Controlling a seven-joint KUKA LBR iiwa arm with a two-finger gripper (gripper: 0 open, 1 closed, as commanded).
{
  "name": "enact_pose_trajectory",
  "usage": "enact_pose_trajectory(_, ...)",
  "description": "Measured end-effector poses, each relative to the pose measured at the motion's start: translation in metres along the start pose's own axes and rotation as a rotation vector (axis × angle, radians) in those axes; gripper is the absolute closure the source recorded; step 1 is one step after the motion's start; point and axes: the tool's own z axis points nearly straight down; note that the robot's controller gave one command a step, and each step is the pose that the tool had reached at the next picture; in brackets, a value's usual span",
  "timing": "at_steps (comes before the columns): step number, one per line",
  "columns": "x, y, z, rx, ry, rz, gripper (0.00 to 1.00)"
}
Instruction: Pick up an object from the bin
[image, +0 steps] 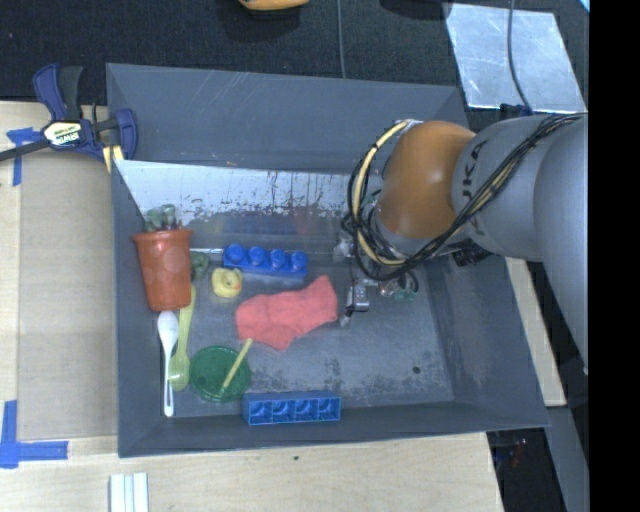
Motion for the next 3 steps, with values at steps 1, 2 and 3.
enact_pose_trajectory(1, 0.0, 0.011, -0.001, 0.002, -0.002, 0.024, 0.0)
enact_pose_trajectory(2, 0.013, -0.025, -0.002, -0.001, -0.003, 0.094, 0.0)
enact_pose_trajectory(3, 0.019, 0.007, -0.001, 0.003, -0.006, 0.016, 0.0)
